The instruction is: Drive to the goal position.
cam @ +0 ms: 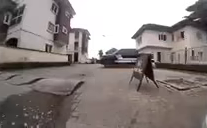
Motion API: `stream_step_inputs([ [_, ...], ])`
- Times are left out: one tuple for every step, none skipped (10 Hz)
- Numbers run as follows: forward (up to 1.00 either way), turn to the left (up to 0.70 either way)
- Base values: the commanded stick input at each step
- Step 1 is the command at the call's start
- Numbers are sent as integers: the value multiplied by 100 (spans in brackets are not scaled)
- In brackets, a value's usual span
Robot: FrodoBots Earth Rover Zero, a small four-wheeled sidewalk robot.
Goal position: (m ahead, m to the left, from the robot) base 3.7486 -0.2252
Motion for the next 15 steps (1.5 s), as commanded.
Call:
stream_step_inputs([
  [0, 2],
  [0, 0],
  [0, 0],
  [0, 0],
  [0, 0],
  [0, 0],
  [0, 0],
  [0, -28],
  [0, -70],
  [0, -70],
  [0, -70],
  [0, -70],
  [0, -70],
  [0, -70],
  [0, -68],
])
